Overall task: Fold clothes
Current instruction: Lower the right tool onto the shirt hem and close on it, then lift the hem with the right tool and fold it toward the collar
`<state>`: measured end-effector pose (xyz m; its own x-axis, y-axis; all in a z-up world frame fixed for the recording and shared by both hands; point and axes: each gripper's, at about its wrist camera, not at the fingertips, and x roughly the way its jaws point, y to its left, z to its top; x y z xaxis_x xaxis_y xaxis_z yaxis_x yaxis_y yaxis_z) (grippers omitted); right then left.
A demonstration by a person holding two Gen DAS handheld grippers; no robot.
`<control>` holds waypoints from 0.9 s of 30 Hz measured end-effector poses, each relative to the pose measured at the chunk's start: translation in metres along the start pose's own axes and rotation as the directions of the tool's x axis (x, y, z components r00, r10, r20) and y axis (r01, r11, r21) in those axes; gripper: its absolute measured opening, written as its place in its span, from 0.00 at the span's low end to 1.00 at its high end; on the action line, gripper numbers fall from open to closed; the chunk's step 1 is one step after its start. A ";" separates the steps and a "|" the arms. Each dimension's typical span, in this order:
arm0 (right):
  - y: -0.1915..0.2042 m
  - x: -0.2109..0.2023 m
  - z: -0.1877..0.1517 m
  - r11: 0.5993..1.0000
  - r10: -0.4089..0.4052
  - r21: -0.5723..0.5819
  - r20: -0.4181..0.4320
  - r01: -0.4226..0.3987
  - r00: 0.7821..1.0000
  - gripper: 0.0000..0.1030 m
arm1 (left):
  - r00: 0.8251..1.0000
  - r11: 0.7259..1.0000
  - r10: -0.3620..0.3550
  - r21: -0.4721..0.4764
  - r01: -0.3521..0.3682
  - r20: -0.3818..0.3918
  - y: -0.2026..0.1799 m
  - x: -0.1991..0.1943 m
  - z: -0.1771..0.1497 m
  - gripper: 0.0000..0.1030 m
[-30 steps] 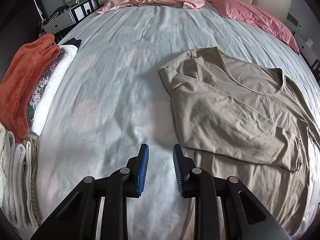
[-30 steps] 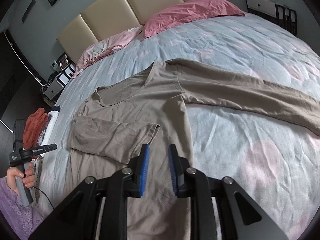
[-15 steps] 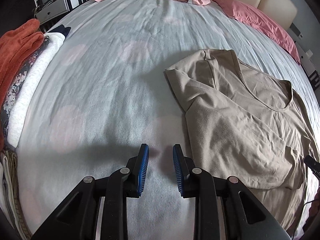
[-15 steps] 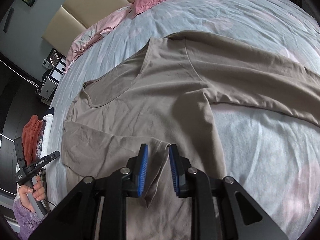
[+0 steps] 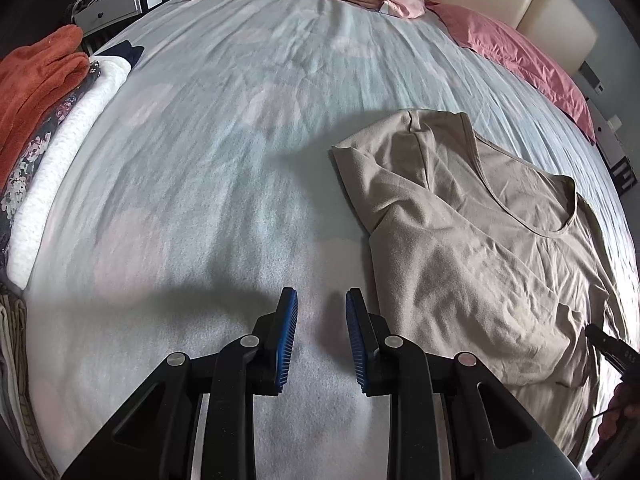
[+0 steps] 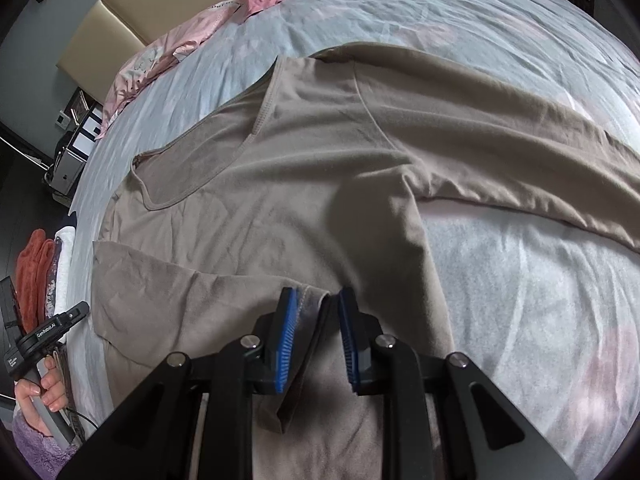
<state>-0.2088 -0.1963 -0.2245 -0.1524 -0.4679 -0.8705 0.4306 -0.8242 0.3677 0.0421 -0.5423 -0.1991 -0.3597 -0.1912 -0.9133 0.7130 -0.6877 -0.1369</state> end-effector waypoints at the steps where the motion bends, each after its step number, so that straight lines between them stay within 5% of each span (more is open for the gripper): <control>1: 0.002 0.000 -0.001 1.000 -0.005 -0.001 0.005 0.005 1.000 0.21 | 1.000 1.000 -0.001 0.000 0.001 0.001 0.000 0.000 0.000 0.26; 4: 0.011 -0.004 -0.002 0.999 -0.027 -0.023 0.015 0.028 1.000 0.07 | 1.000 1.000 -0.004 0.000 0.004 0.003 0.000 -0.002 -0.001 0.26; 13: 0.075 -0.075 0.041 0.988 -0.044 -0.144 0.127 0.062 0.991 0.04 | 0.991 0.991 -0.133 0.010 0.133 -0.001 -0.002 -0.005 0.005 0.26; 17: 0.131 -0.113 0.076 0.976 -0.021 -0.208 0.174 0.058 0.985 0.04 | 0.981 0.981 -0.194 0.018 0.194 -0.004 -0.004 -0.006 0.007 0.26; 27: 0.295 -0.172 0.116 0.890 -0.023 -0.421 0.345 0.177 0.938 0.04 | 0.938 0.935 -0.345 0.093 0.341 0.031 -0.015 -0.027 0.002 0.48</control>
<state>-0.1588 -0.3963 0.0721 -0.4595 -0.5298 -0.7129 0.7308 -0.6817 0.0355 0.0401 -0.5282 -0.1718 -0.6022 0.0361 -0.7975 0.4880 -0.7739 -0.4035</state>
